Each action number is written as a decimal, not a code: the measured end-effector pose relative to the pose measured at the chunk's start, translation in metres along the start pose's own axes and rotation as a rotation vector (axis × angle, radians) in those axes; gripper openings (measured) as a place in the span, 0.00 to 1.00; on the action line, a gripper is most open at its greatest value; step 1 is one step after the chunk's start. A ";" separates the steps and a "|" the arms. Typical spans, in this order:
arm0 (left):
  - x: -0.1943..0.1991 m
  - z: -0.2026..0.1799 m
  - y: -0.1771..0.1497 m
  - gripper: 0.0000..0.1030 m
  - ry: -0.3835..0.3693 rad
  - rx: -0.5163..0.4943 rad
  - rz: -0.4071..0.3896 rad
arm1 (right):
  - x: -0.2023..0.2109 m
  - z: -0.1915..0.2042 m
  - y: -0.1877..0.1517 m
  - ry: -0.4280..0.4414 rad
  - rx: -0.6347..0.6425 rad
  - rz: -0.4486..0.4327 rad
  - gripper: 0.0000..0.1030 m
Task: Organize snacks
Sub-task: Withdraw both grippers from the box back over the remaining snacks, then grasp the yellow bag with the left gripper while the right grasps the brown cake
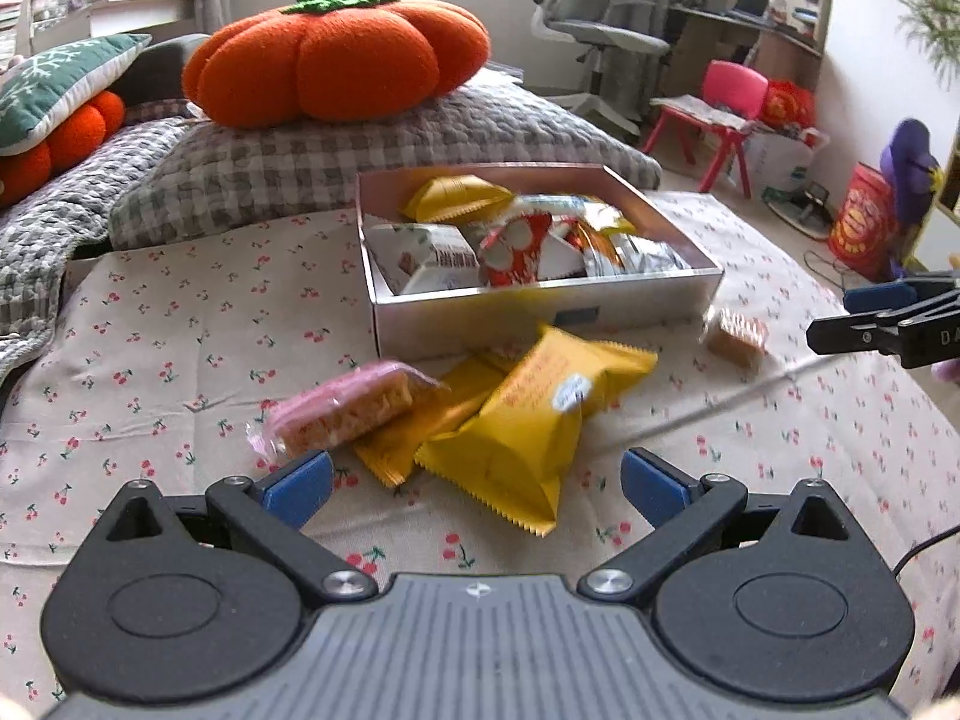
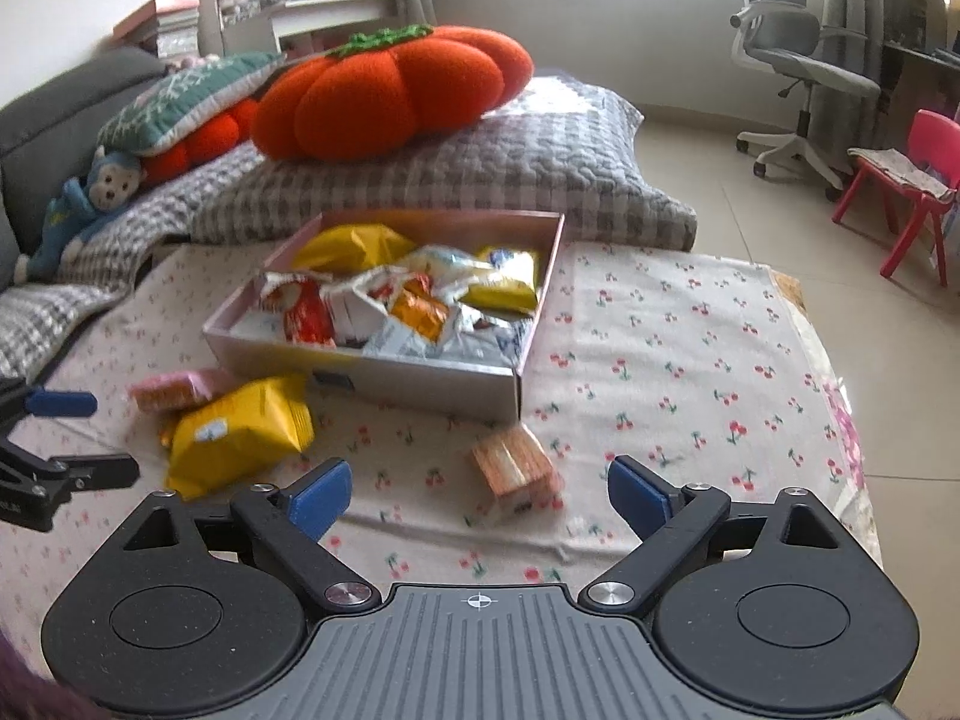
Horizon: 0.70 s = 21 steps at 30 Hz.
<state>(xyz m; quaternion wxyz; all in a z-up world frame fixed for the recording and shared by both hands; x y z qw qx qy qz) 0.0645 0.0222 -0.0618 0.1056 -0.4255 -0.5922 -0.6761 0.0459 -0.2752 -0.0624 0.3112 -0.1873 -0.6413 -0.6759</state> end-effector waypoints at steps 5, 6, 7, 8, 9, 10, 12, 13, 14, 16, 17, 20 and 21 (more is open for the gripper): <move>-0.007 0.000 -0.011 0.99 -0.030 -0.024 0.004 | -0.006 -0.001 -0.016 -0.011 0.026 0.024 0.91; -0.008 0.000 -0.012 0.99 -0.037 -0.031 0.005 | -0.008 -0.001 -0.019 -0.012 0.036 0.028 0.91; -0.009 0.000 -0.014 0.99 -0.042 -0.039 0.005 | -0.009 0.000 -0.021 -0.012 0.046 0.031 0.91; -0.011 -0.001 -0.015 0.99 -0.045 -0.051 0.005 | -0.010 0.000 -0.024 -0.014 0.057 0.033 0.91; -0.012 -0.002 -0.016 0.99 -0.047 -0.062 0.004 | -0.011 0.001 -0.027 -0.015 0.067 0.036 0.91; -0.013 -0.002 -0.017 0.99 -0.049 -0.073 0.002 | -0.013 0.001 -0.029 -0.016 0.075 0.040 0.91; -0.014 -0.002 -0.017 0.99 -0.054 -0.088 -0.007 | -0.016 0.001 -0.033 -0.018 0.084 0.050 0.91; -0.014 -0.002 -0.017 0.99 -0.059 -0.093 -0.013 | -0.018 0.000 -0.035 -0.020 0.085 0.056 0.91; -0.015 -0.002 -0.016 0.99 -0.064 -0.097 -0.016 | -0.020 -0.001 -0.037 -0.021 0.084 0.062 0.91; -0.017 -0.002 -0.015 0.99 -0.070 -0.104 -0.025 | -0.024 -0.002 -0.041 -0.023 0.082 0.070 0.91; -0.017 -0.002 -0.014 0.99 -0.075 -0.107 -0.032 | -0.026 -0.003 -0.042 -0.024 0.081 0.073 0.91; -0.022 -0.002 -0.010 0.96 -0.091 -0.118 -0.037 | -0.032 -0.007 -0.045 -0.026 0.078 0.079 0.91; -0.024 -0.003 -0.009 0.94 -0.097 -0.123 -0.037 | -0.034 -0.008 -0.045 -0.028 0.077 0.081 0.91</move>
Point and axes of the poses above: each gripper's, at about its wrist camera, not at the fingertips, and x roughly against the way its jaws point, z to its left, y to its top, the point moved 2 cm from there along -x, roughly the way its jaws point, and after that the axes turned 1 degree about -y, right-handed, at the moved point
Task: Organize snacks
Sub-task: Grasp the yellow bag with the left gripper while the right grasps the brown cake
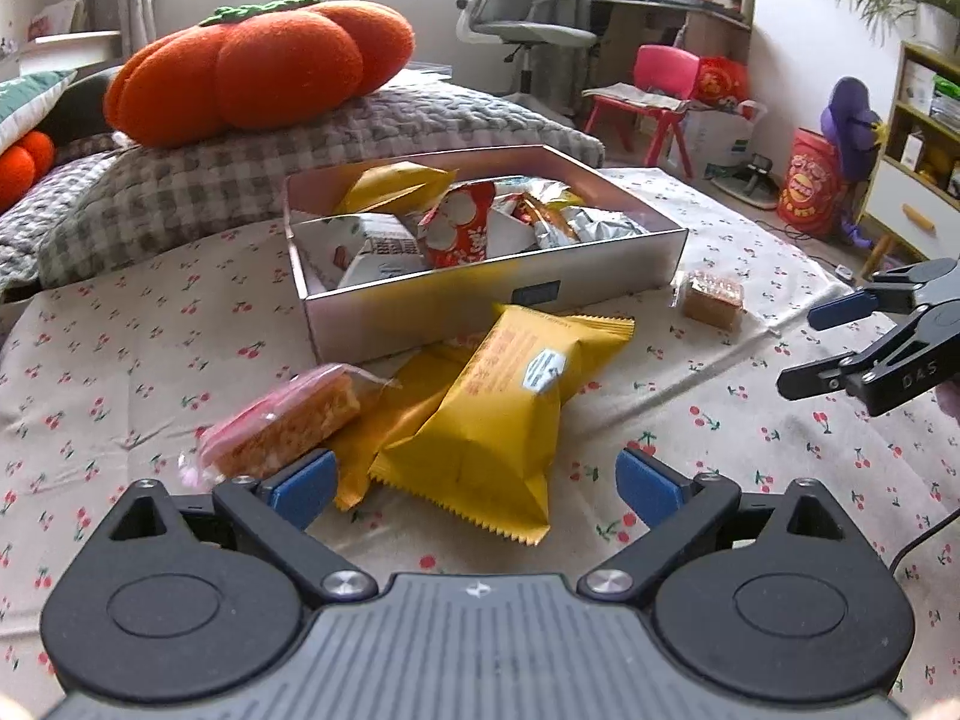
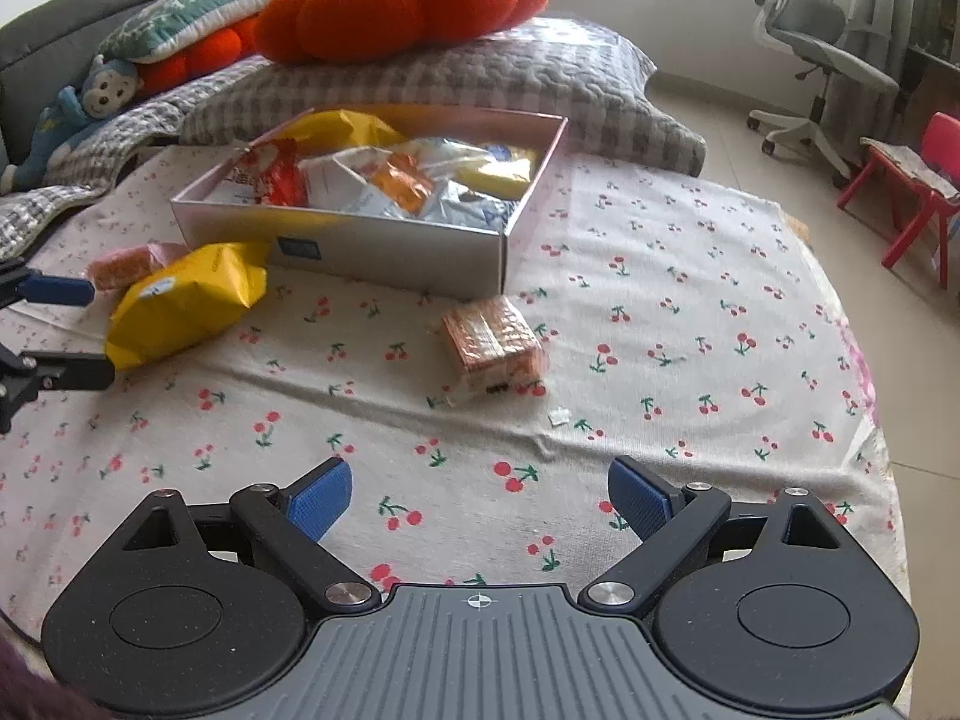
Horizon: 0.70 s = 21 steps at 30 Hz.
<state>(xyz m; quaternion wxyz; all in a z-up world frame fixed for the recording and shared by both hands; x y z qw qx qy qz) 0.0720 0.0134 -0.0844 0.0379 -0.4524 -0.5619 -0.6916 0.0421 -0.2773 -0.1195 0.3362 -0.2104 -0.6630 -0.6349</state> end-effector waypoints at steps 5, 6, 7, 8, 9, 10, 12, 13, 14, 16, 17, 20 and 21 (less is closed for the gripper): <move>-0.011 -0.001 0.005 0.85 -0.018 -0.017 0.006 | -0.011 -0.006 -0.001 -0.005 -0.008 0.006 0.91; -0.013 -0.001 0.006 0.84 -0.024 -0.017 0.006 | -0.013 -0.007 0.000 -0.003 -0.012 0.002 0.91; -0.015 -0.001 0.008 0.82 -0.028 -0.017 0.006 | -0.014 -0.008 0.001 -0.002 -0.015 -0.005 0.91; -0.017 -0.001 0.009 0.81 -0.030 -0.018 0.006 | -0.016 -0.009 0.002 -0.002 -0.016 -0.008 0.92; -0.018 -0.001 0.010 0.79 -0.032 -0.018 0.006 | -0.017 -0.009 0.003 0.000 -0.018 -0.011 0.92; -0.019 0.000 0.010 0.78 -0.033 -0.017 0.007 | -0.018 -0.010 0.004 0.000 -0.020 -0.015 0.92; -0.023 0.001 0.012 0.75 -0.036 -0.015 0.011 | -0.021 -0.010 0.006 0.001 -0.020 -0.020 0.93; -0.023 0.001 0.013 0.74 -0.038 -0.014 0.010 | -0.022 -0.011 0.007 0.002 -0.019 -0.025 0.93; -0.024 0.002 0.014 0.73 -0.040 -0.013 0.008 | -0.024 -0.011 0.008 0.003 -0.019 -0.029 0.93; -0.025 0.002 0.014 0.70 -0.044 -0.011 0.007 | -0.026 -0.012 0.011 0.004 -0.017 -0.037 0.93; -0.026 0.002 0.014 0.70 -0.045 -0.011 0.007 | -0.028 -0.013 0.012 0.005 -0.017 -0.040 0.94; -0.028 0.001 0.017 0.66 -0.051 -0.012 0.011 | -0.031 -0.014 0.015 0.007 -0.018 -0.051 0.94; -0.029 0.000 0.019 0.65 -0.054 -0.014 0.012 | -0.032 -0.014 0.016 0.008 -0.016 -0.054 0.94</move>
Point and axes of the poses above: each gripper's, at about its wrist camera, not at the fingertips, and x roughly against the way its jaws point, z to its left, y to its top, the point moved 2 cm from there along -x, roughly the way its jaws point, and after that the axes turned 1 degree about -y, right-handed, at the moved point
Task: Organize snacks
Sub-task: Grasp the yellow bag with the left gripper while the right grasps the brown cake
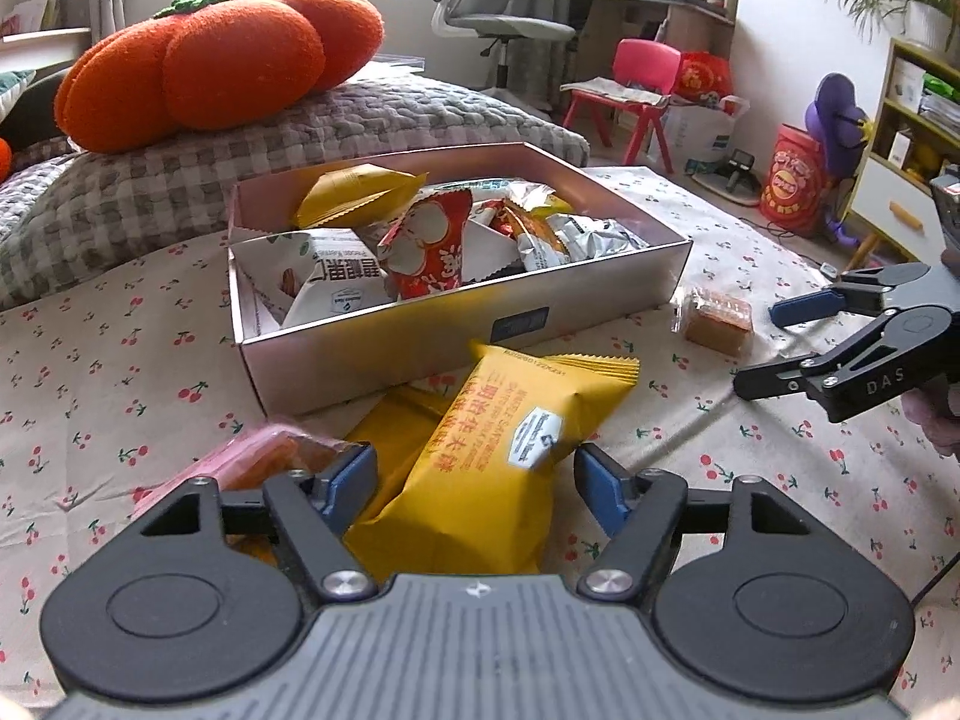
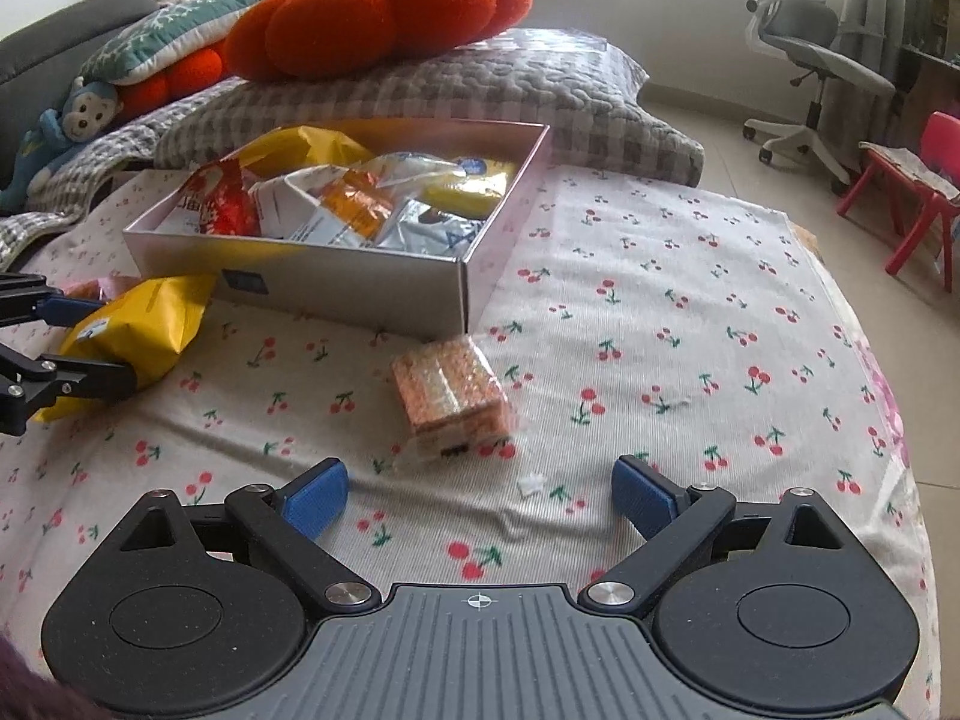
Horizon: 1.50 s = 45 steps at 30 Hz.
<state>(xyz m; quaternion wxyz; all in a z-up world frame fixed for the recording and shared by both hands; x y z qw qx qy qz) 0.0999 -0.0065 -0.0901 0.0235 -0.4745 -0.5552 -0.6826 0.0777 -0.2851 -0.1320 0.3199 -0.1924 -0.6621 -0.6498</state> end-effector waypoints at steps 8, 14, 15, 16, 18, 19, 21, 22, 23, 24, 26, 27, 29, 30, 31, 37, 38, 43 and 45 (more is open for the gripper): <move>-0.003 -0.007 0.003 0.57 -0.009 -0.017 0.008 | -0.008 0.001 0.008 0.000 0.005 -0.014 0.93; -0.005 -0.012 0.005 0.50 0.006 -0.024 0.021 | -0.011 0.004 0.011 -0.002 0.026 -0.020 0.91; -0.005 -0.013 0.006 0.49 0.010 -0.026 0.023 | -0.011 0.005 0.011 0.000 0.030 -0.021 0.90; -0.005 -0.014 0.006 0.48 0.014 -0.027 0.025 | -0.011 0.006 0.012 0.002 0.033 -0.023 0.88; -0.005 -0.015 0.006 0.44 0.016 -0.025 0.032 | -0.010 0.007 0.012 0.007 0.039 -0.025 0.84; -0.006 -0.016 0.006 0.41 0.024 -0.022 0.040 | -0.010 0.008 0.013 0.010 0.044 -0.026 0.81; -0.006 -0.016 0.006 0.41 0.031 -0.014 0.046 | -0.009 0.010 0.014 0.015 0.052 -0.029 0.75; -0.006 -0.016 0.007 0.41 0.034 -0.009 0.048 | -0.008 0.011 0.014 0.017 0.056 -0.030 0.71; -0.006 -0.016 0.007 0.40 0.038 -0.004 0.051 | -0.008 0.011 0.014 0.020 0.059 -0.030 0.65; -0.006 -0.016 0.008 0.39 0.041 0.001 0.054 | -0.007 0.012 0.015 0.022 0.063 -0.031 0.63; -0.006 -0.017 0.008 0.39 0.047 0.009 0.060 | -0.006 0.014 0.016 0.017 0.075 -0.034 0.55; -0.006 -0.018 0.009 0.38 0.051 0.011 0.063 | -0.006 0.015 0.016 0.015 0.079 -0.035 0.52; -0.006 -0.018 0.009 0.38 0.059 0.017 0.070 | -0.005 0.015 0.017 0.014 0.083 -0.037 0.41; -0.006 -0.018 0.009 0.38 0.063 0.022 0.074 | -0.004 0.015 0.017 0.015 0.083 -0.038 0.40; -0.005 -0.018 0.009 0.38 0.066 0.030 0.079 | -0.004 0.015 0.017 0.016 0.083 -0.042 0.37; -0.003 -0.015 0.011 0.37 0.074 0.090 0.101 | 0.001 0.017 0.020 0.023 0.087 -0.052 0.32; -0.002 -0.015 0.011 0.37 0.074 0.097 0.104 | 0.002 0.018 0.020 0.023 0.090 -0.052 0.32; 0.003 -0.015 0.012 0.37 0.072 0.114 0.110 | 0.008 0.021 0.021 0.029 0.094 -0.050 0.32; 0.006 -0.016 0.014 0.37 0.067 0.120 0.109 | 0.012 0.022 0.022 0.034 0.093 -0.055 0.32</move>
Point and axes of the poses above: each gripper's, at about its wrist camera, not at the fingertips, and x roughly against the way its jaws point, z to its left, y to its top, the point moved 2 cm from there along -x, roughly the way its jaws point, and after that the axes turned 1 degree about -y, right-handed, at the moved point
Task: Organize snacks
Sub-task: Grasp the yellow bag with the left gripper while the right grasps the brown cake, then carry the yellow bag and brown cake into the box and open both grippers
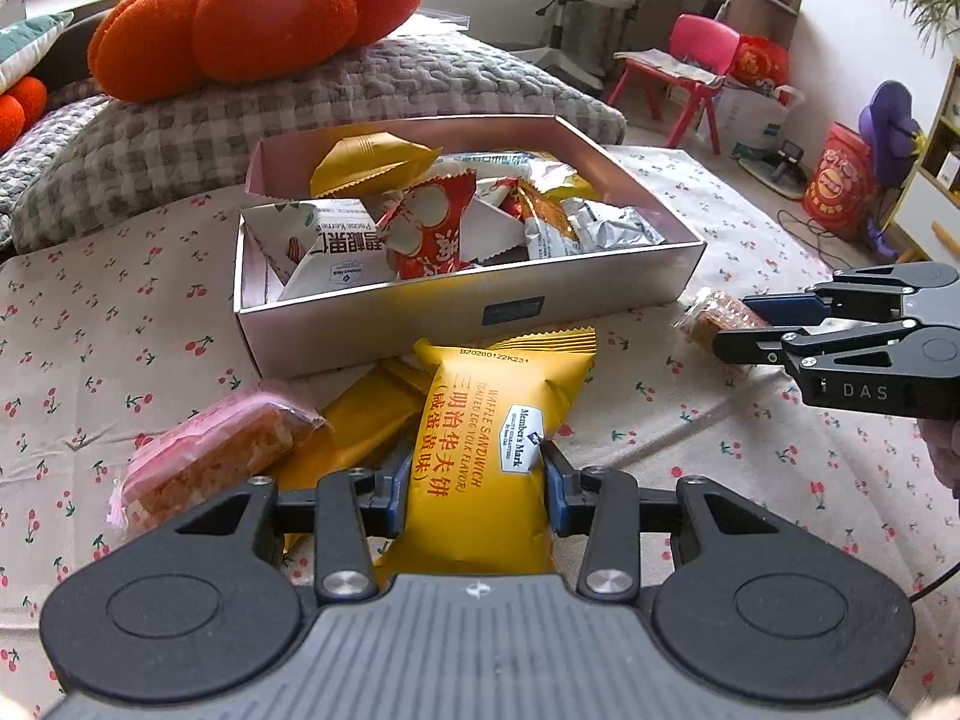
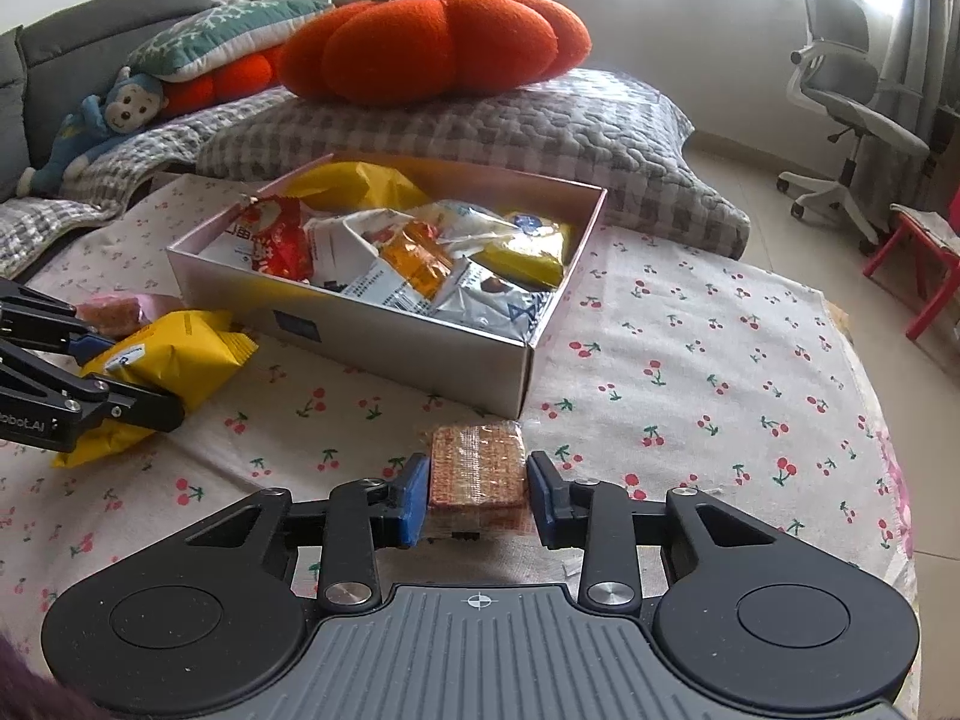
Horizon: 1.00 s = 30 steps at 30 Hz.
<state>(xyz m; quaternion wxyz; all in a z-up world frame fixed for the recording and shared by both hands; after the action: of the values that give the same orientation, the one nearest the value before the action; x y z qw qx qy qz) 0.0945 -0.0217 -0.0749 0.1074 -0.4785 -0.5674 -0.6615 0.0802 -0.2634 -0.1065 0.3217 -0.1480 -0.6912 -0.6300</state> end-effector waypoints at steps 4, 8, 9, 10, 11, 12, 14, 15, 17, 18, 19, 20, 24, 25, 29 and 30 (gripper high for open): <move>0.007 -0.004 0.004 0.37 -0.008 0.003 -0.010 | 0.008 0.001 0.004 0.002 -0.004 -0.016 0.32; 0.015 -0.011 0.012 0.37 -0.019 0.001 -0.035 | 0.017 0.001 0.010 0.001 -0.016 -0.037 0.32; 0.017 -0.014 0.015 0.37 -0.021 0.002 -0.043 | 0.020 0.001 0.011 0.000 -0.020 -0.041 0.32; 0.019 -0.016 0.018 0.37 -0.025 0.001 -0.050 | 0.022 0.000 0.013 -0.001 -0.024 -0.046 0.32; 0.021 -0.018 0.021 0.37 -0.029 -0.001 -0.058 | 0.024 0.000 0.015 -0.002 -0.029 -0.052 0.32; 0.022 -0.020 0.023 0.37 -0.031 -0.003 -0.066 | 0.026 -0.001 0.018 -0.002 -0.036 -0.059 0.32; 0.024 -0.023 0.029 0.37 -0.034 -0.005 -0.080 | 0.029 -0.003 0.022 -0.002 -0.050 -0.070 0.32; 0.024 -0.025 0.032 0.37 -0.034 -0.004 -0.084 | 0.031 -0.003 0.025 -0.002 -0.057 -0.077 0.32; 0.023 -0.027 0.038 0.37 -0.035 -0.001 -0.096 | 0.035 -0.005 0.030 -0.001 -0.069 -0.090 0.32; 0.023 -0.028 0.041 0.37 -0.034 0.001 -0.101 | 0.036 -0.006 0.032 -0.003 -0.074 -0.095 0.32; 0.022 -0.030 0.045 0.37 -0.034 0.006 -0.107 | 0.037 -0.008 0.035 -0.004 -0.082 -0.101 0.32; 0.021 -0.031 0.048 0.37 -0.033 0.010 -0.112 | 0.037 -0.009 0.037 -0.004 -0.092 -0.107 0.32; 0.013 -0.033 0.060 0.37 -0.027 0.043 -0.131 | 0.037 -0.015 0.046 -0.008 -0.131 -0.122 0.32; 0.010 -0.034 0.063 0.37 -0.023 0.049 -0.137 | 0.036 -0.016 0.048 -0.010 -0.139 -0.125 0.32; -0.005 -0.036 0.075 0.37 -0.008 0.082 -0.153 | 0.031 -0.022 0.058 -0.008 -0.197 -0.134 0.32; -0.008 -0.036 0.077 0.37 -0.004 0.090 -0.155 | 0.030 -0.025 0.061 -0.004 -0.216 -0.136 0.32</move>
<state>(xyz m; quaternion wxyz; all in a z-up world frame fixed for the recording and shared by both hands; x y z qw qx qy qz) 0.1330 -0.0812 -0.0277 0.0761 -0.4293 -0.6322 -0.6405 0.1014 -0.2834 -0.0409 0.2590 -0.1360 -0.6284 -0.7208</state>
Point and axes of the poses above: each gripper's, at about its wrist camera, not at the fingertips, and x roughly against the way its jaws point, z to its left, y to its top, the point moved 2 cm from there along -x, roughly the way its jaws point, and after that the axes turned 1 degree about -y, right-handed, at the moved point
